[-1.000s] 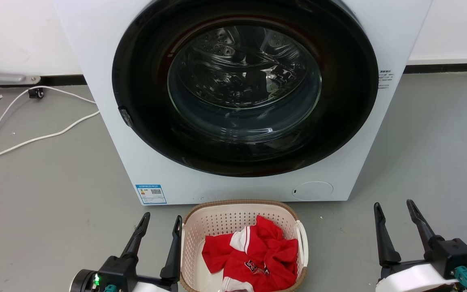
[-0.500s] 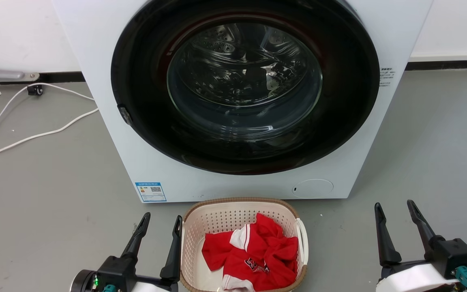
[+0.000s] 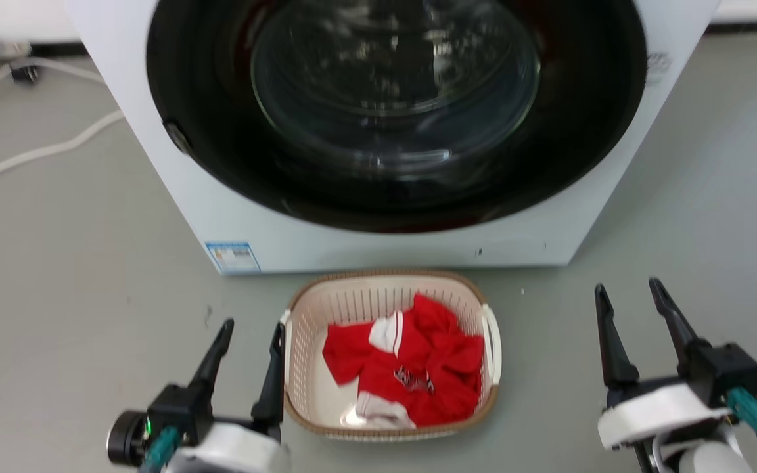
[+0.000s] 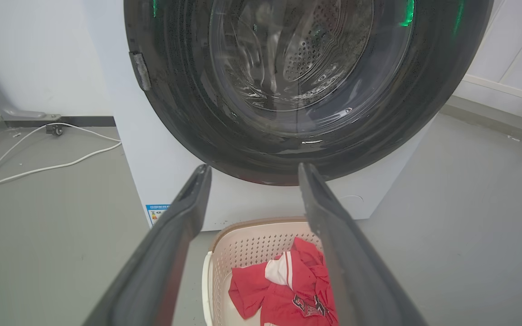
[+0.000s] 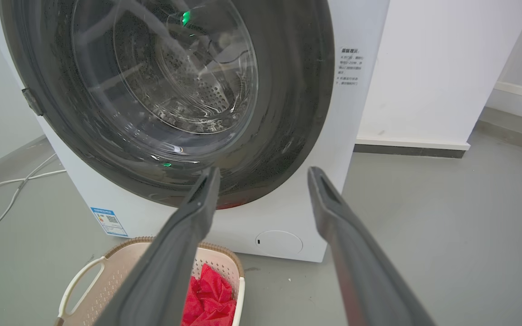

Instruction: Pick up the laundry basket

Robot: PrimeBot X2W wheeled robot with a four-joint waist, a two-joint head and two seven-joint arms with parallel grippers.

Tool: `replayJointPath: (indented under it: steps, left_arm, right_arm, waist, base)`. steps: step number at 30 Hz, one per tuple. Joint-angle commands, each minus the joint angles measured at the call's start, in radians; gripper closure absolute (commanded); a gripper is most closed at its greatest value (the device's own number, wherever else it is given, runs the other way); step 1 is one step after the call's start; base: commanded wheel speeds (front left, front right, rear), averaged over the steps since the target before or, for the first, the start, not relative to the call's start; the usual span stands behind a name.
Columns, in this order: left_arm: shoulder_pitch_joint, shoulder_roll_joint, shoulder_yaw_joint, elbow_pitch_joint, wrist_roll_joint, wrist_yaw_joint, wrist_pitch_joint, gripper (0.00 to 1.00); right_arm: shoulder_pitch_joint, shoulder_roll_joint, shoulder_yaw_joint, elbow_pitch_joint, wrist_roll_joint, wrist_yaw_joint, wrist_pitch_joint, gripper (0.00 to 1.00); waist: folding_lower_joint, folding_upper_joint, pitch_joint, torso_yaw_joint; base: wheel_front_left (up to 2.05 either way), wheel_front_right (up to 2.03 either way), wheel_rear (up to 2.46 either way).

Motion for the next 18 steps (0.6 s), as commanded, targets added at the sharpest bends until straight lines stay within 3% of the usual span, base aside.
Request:
replayJointPath:
  steps: [1,9,18]
  left_arm:
    - [-0.051,-0.001,0.006,0.024,0.003,-0.007,-0.002,0.00]
    - [-0.273,0.049,-0.002,0.202,0.008,-0.022,-0.003,0.00]
    - [-0.571,0.120,-0.093,0.509,-0.050,-0.025,0.026,0.00]
  right_arm:
    - [-0.046,0.001,0.008,0.022,0.001,0.000,0.000,0.00]
    - [-0.244,0.001,0.056,0.115,0.001,0.000,0.082,0.00]
    - [-0.472,0.000,0.087,0.335,-0.006,0.000,0.223,0.00]
  waist:
    - [0.0000,0.0000,0.105,-0.002]
    - [0.0000,0.0000,0.329,0.002]
    - [0.0000,0.0000,0.501,0.013]
  base:
    - [0.00,0.00,0.00]
    - [0.00,0.00,0.00]
    - [0.00,0.00,0.00]
